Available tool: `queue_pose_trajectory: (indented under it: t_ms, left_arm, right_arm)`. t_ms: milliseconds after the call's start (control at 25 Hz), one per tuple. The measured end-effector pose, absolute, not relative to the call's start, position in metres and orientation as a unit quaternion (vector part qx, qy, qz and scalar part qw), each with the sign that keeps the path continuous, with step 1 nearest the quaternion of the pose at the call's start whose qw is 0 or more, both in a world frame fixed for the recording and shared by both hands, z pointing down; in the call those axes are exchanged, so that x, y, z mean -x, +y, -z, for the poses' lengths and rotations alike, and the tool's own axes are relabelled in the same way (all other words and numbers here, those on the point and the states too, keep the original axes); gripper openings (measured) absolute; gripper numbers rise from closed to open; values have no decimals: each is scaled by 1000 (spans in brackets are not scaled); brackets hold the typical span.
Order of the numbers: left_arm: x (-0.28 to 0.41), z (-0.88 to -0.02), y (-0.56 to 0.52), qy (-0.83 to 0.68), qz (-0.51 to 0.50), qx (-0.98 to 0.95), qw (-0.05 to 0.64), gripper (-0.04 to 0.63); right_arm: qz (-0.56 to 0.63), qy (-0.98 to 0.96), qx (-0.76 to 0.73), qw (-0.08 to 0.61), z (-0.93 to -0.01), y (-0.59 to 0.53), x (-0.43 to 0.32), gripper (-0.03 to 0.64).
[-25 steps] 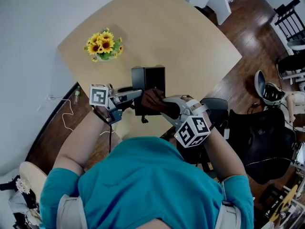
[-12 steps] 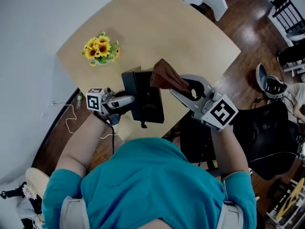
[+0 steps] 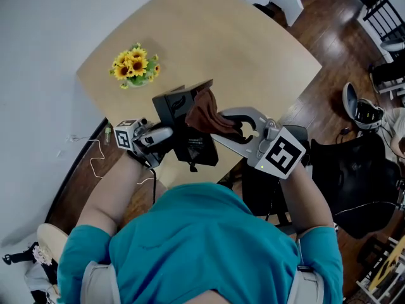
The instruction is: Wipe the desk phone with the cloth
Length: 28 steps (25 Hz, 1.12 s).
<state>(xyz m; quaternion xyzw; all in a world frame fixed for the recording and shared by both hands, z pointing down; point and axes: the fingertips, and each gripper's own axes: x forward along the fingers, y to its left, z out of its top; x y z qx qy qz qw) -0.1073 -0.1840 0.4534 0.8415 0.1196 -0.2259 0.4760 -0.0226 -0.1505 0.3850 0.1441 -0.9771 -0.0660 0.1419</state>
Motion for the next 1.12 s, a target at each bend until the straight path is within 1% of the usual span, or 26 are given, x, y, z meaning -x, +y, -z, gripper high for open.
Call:
queue_pose_trajectory:
  t_ms: [200, 360, 400, 440, 560, 600, 640, 720, 800, 880, 1000, 1120]
  left_arm:
    - [121, -445, -194, 111, 262, -838, 465, 163]
    - [130, -439, -196, 110, 273, -839, 457, 163]
    - [131, -438, -195, 111, 275, -839, 457, 163]
    - [132, -436, -194, 114, 279, -837, 457, 163]
    - [135, -428, -188, 132, 297, -828, 457, 163]
    - [135, -424, -185, 140, 301, -826, 456, 163]
    - [133, -421, -181, 149, 301, -825, 455, 163]
    - [126, -416, -172, 166, 296, -825, 452, 163]
    - [118, -414, -163, 183, 288, -825, 451, 163]
    - [112, -413, -157, 196, 282, -823, 452, 163]
    - [108, -413, -153, 202, 263, -829, 450, 163]
    - [107, -410, -146, 200, 224, -852, 429, 163]
  right_arm:
    - [33, -978, -83, 186, -407, -99, 25, 126]
    - [46, -977, -26, 206, -417, -62, 28, 126]
    - [43, -979, -19, 197, -415, -57, 26, 126]
    - [29, -985, -21, 171, -406, -58, 22, 126]
    - [-46, -994, -96, 21, -354, -95, 3, 126]
    - [-36, -993, -116, -4, -338, -110, -2, 126]
    - [-9, -992, -129, -12, -326, -124, -3, 126]
    - [50, -989, -138, -1, -312, -142, 8, 126]
    - [75, -988, -133, 8, -309, -150, 24, 126]
    - [67, -989, -131, 10, -313, -155, 33, 126]
    - [46, -988, -149, 9, -323, -166, 24, 126]
    - [26, -982, -184, 41, -347, -181, 4, 126]
